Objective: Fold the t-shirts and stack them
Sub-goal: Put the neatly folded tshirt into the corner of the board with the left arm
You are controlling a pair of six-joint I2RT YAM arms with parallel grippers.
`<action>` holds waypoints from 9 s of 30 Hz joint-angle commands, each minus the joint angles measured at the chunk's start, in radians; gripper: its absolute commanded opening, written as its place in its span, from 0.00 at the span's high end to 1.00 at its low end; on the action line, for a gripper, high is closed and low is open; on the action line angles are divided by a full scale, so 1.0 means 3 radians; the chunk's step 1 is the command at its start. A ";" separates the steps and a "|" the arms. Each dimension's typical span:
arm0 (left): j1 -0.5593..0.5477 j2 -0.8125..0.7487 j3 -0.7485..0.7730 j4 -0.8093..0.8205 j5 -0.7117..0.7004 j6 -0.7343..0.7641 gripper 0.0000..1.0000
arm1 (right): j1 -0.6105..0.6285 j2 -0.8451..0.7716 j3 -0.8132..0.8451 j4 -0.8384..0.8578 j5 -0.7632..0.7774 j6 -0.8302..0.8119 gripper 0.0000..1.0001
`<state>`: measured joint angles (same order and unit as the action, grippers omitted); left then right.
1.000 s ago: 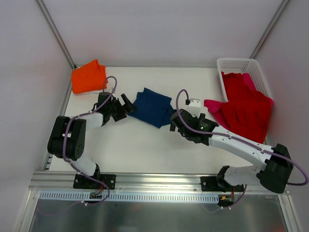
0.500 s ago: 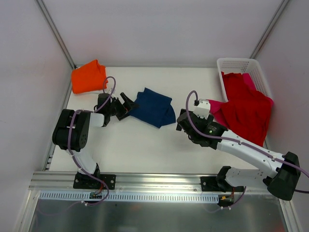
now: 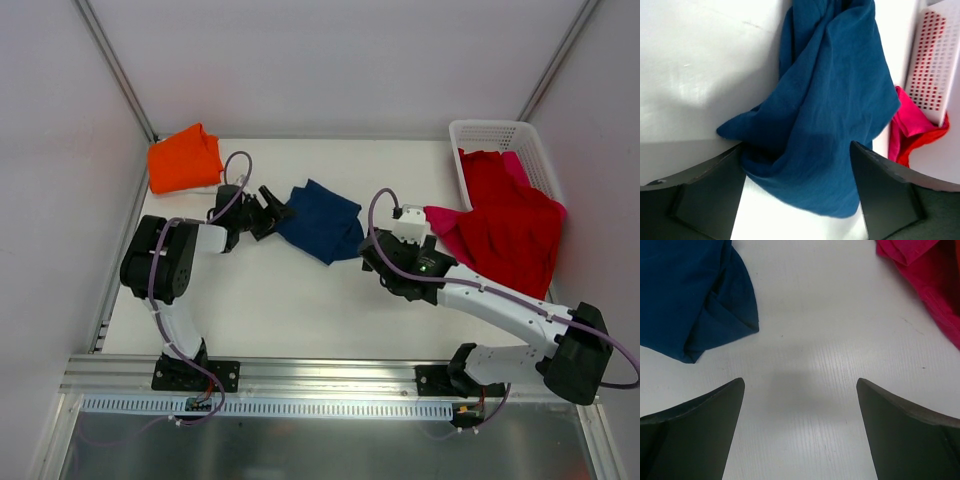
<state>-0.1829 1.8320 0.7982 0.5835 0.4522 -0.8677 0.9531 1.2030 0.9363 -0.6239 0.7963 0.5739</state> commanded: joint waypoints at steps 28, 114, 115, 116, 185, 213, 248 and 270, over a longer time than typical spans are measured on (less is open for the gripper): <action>0.0006 0.1272 0.3653 -0.2022 -0.0137 0.1133 0.01 | -0.0119 0.0219 -0.0012 0.0244 -0.0118 -0.0159 0.00; 0.0164 0.1716 0.4103 -0.2318 -0.0715 0.1956 0.99 | -0.0958 -0.0717 -0.0795 0.0853 -0.0691 -0.0507 0.00; 0.0210 0.1727 0.4190 -0.2404 -0.0644 0.2063 0.98 | -0.0963 -0.0773 -0.0810 0.0852 -0.0681 -0.0512 0.00; 0.0302 0.1737 0.4221 -0.2441 -0.0603 0.2104 0.96 | -0.0958 -0.0814 -0.0825 0.0852 -0.0676 -0.0527 0.00; 0.2026 0.1220 0.3961 -0.3060 -0.1957 0.2509 0.60 | -0.0983 -0.0380 -0.1142 0.1226 -0.0880 -0.0430 0.00; 0.2731 -0.0036 0.1962 -0.1751 -0.1691 0.1354 0.01 | -0.0973 -0.0589 -0.1260 0.1149 -0.0901 -0.0323 0.01; 0.2084 -0.3535 0.0059 -0.0836 0.0904 0.0350 0.01 | -0.0784 -0.1966 0.0196 0.0718 -0.4427 -0.1474 0.00; 0.0932 -0.3773 0.0075 -0.3549 -0.1651 0.2151 0.01 | 0.0621 0.2332 0.2486 -0.2657 0.1145 -0.0722 0.01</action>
<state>0.1158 0.5560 0.7898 -0.3305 0.1791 -0.2741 1.0973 2.0365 1.7283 -1.1374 0.7143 0.1669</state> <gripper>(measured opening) 0.990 0.993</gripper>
